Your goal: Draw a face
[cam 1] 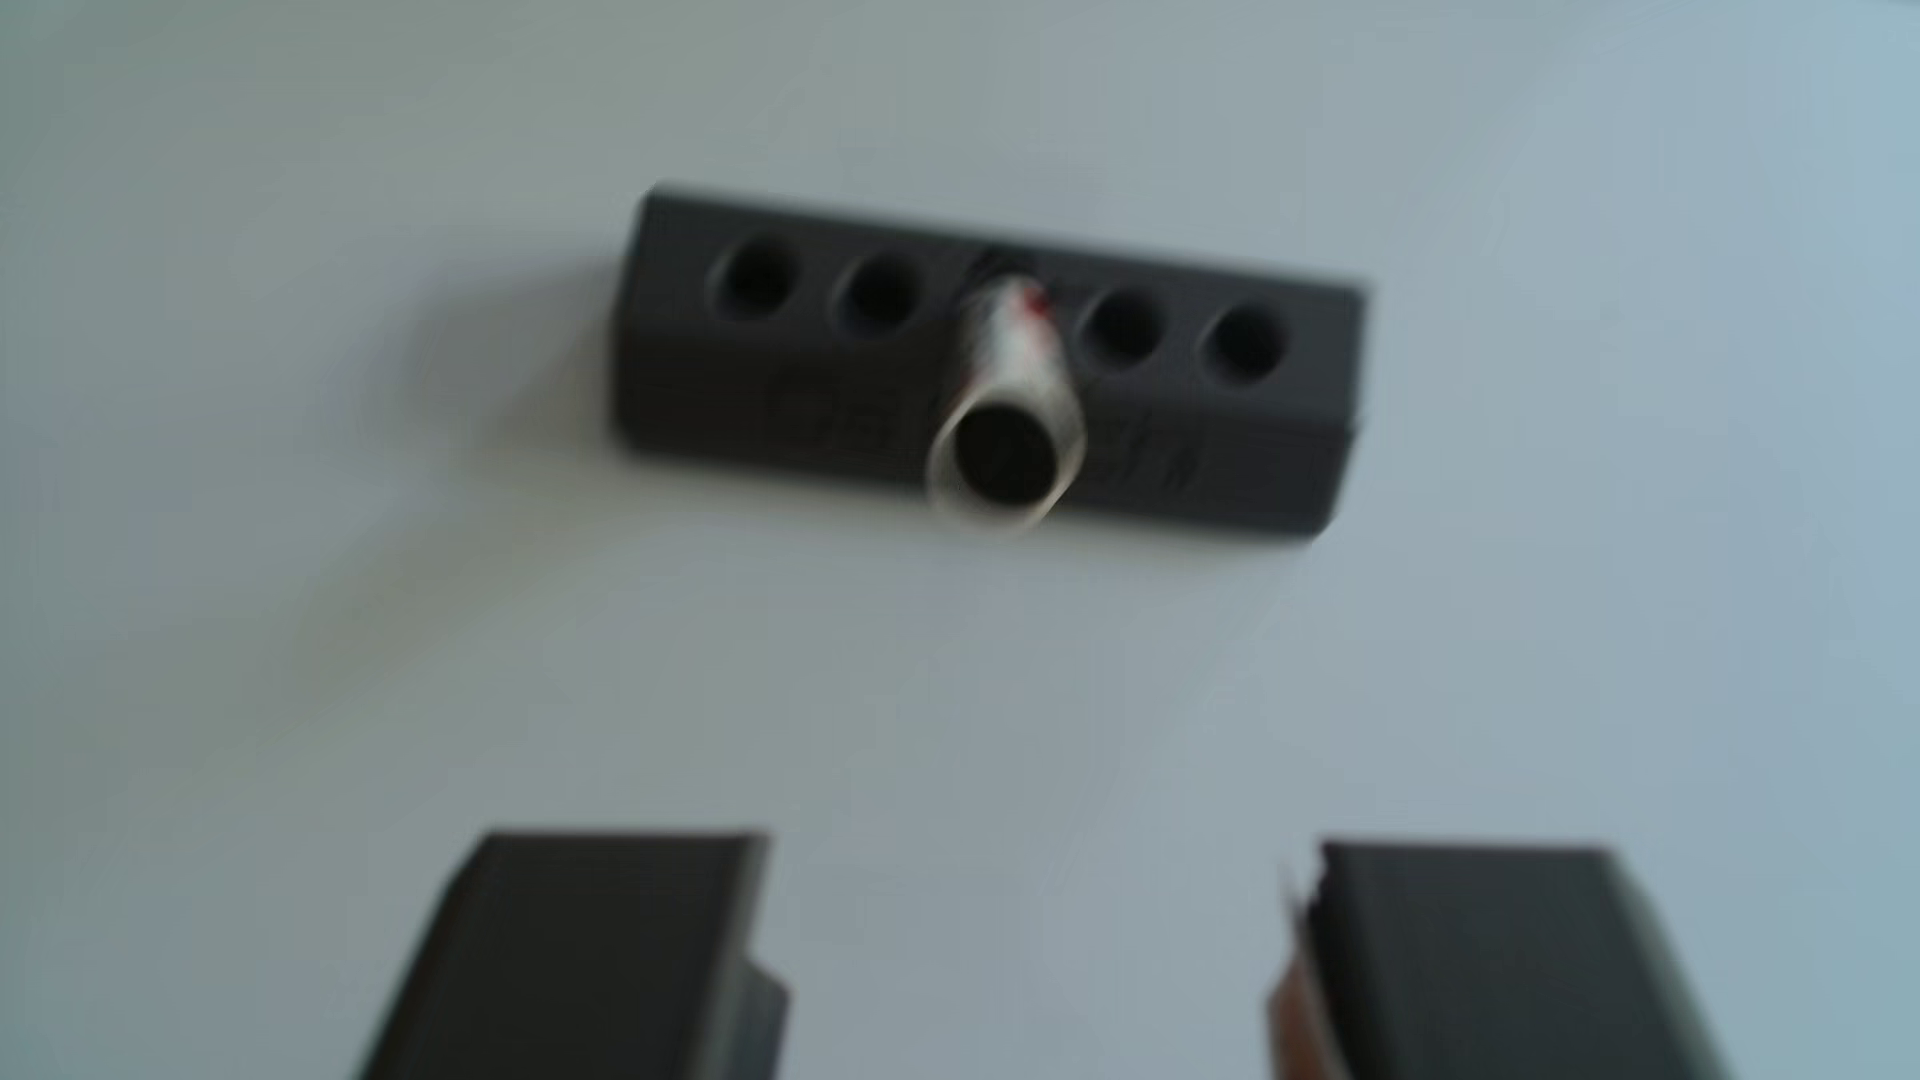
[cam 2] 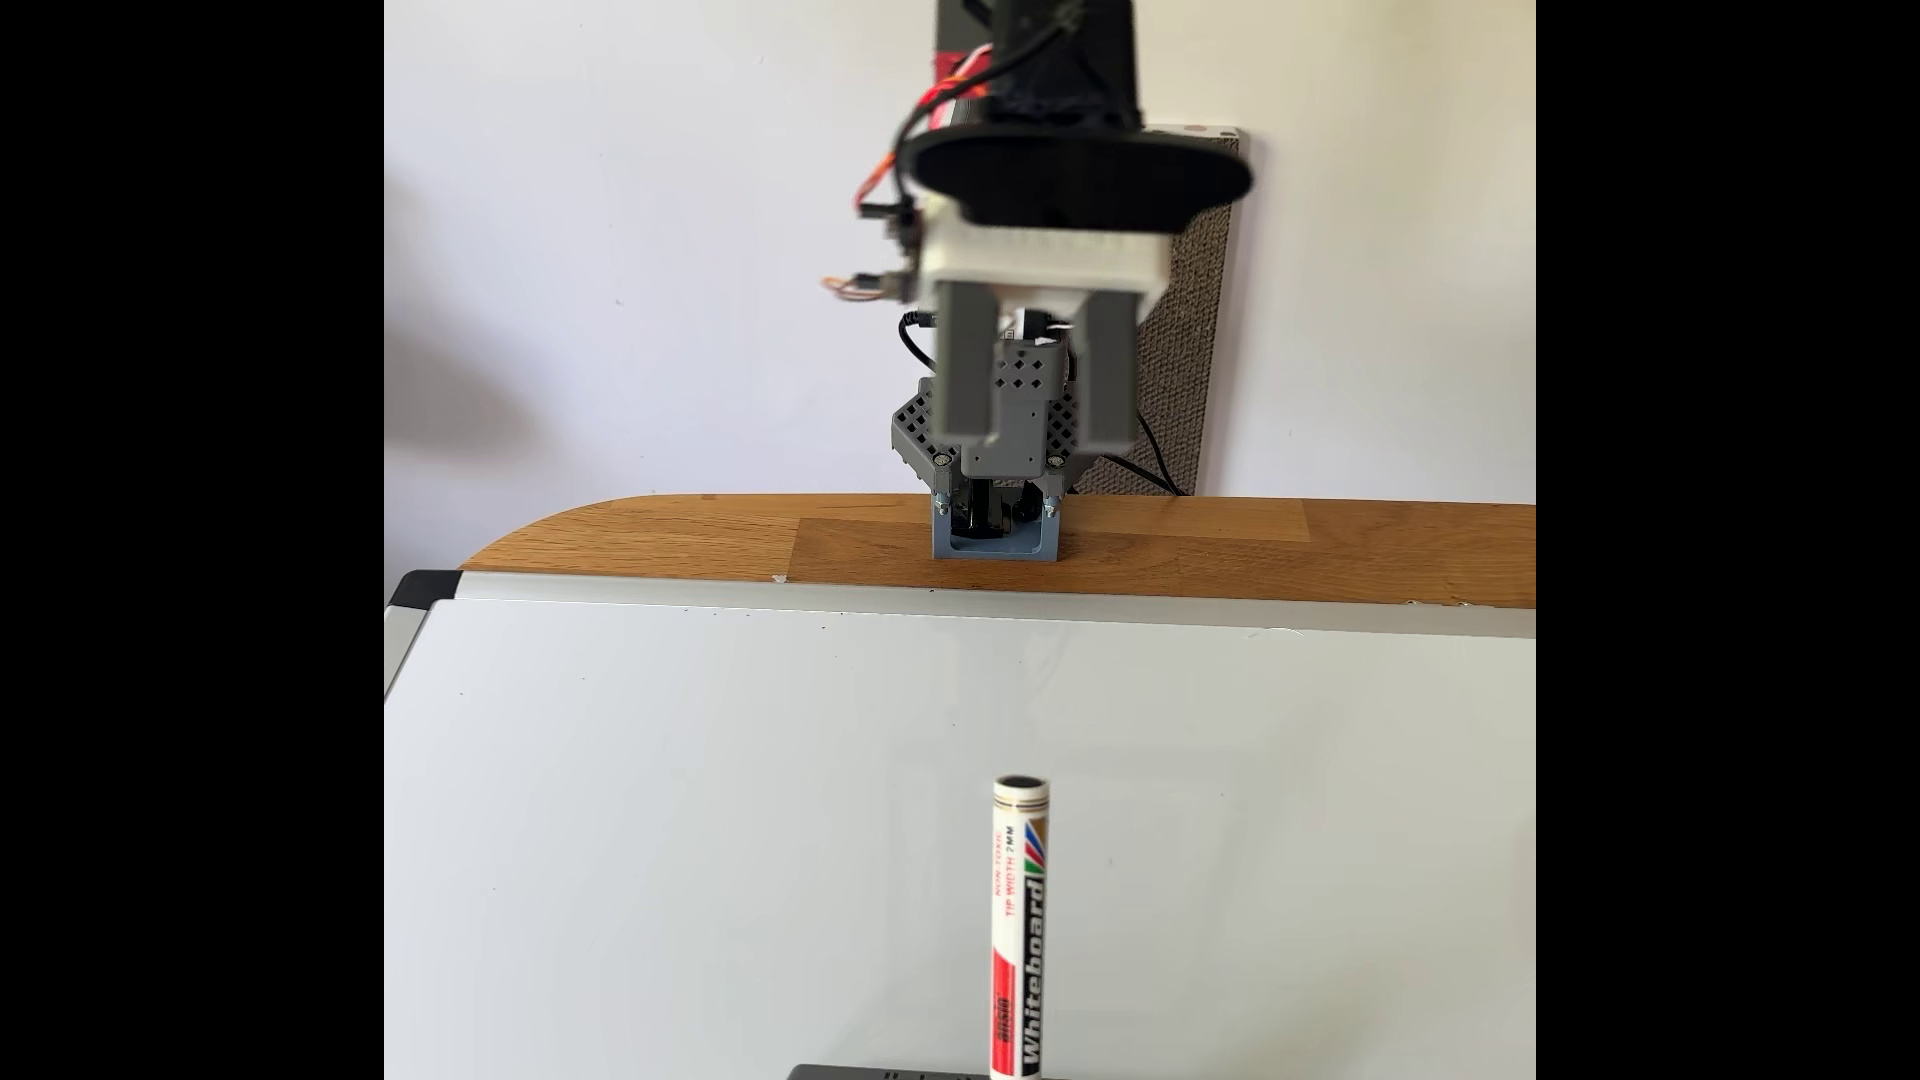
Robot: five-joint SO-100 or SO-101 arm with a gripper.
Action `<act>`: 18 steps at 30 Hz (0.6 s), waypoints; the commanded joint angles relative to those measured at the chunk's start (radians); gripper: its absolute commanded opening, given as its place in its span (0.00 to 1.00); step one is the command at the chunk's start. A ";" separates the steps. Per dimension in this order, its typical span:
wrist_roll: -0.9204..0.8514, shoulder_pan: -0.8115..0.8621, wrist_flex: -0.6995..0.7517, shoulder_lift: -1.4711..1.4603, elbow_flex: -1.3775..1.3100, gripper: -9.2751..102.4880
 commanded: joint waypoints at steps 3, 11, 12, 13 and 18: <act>-0.040 0.020 -0.080 -0.114 -0.167 0.98; -0.038 -0.012 -0.130 -0.273 -0.238 0.98; -0.038 -0.014 -0.137 -0.287 -0.238 0.98; -0.038 -0.020 -0.147 -0.299 -0.238 0.98; -0.038 -0.037 -0.204 -0.365 -0.238 0.98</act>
